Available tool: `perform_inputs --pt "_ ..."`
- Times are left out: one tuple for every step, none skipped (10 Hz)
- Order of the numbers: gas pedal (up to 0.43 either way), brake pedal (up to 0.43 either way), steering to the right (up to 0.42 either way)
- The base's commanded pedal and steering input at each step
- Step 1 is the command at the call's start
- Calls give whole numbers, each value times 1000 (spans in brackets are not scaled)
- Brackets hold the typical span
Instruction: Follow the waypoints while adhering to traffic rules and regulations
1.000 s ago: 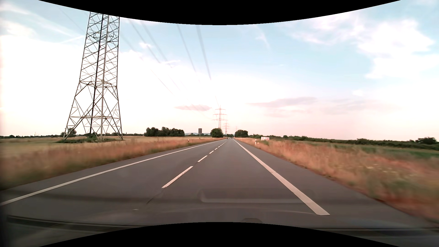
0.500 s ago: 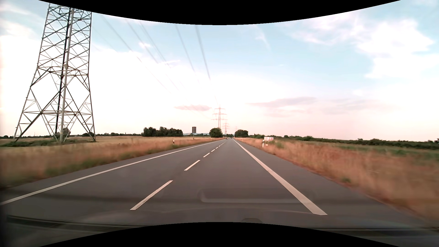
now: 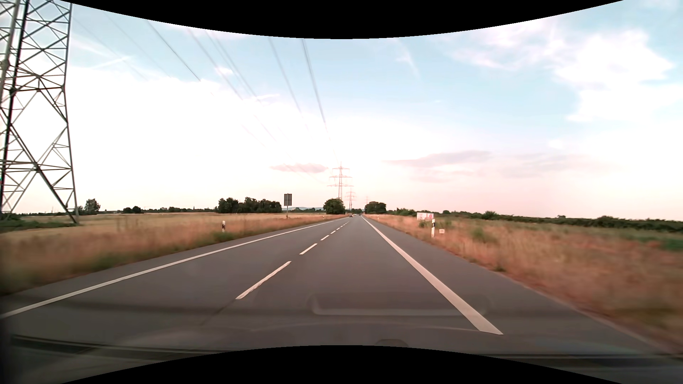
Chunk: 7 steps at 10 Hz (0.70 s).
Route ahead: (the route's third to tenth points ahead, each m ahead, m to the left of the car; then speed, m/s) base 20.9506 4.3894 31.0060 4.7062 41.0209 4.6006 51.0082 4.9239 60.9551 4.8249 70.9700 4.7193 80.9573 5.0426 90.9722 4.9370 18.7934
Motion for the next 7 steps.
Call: perform_inputs --pt "138 0 -1" --pt "138 0 -1" --pt "138 0 -1" --pt "138 0 -2" --pt "138 0 -3" --pt "138 0 -3" --pt "138 0 -4"
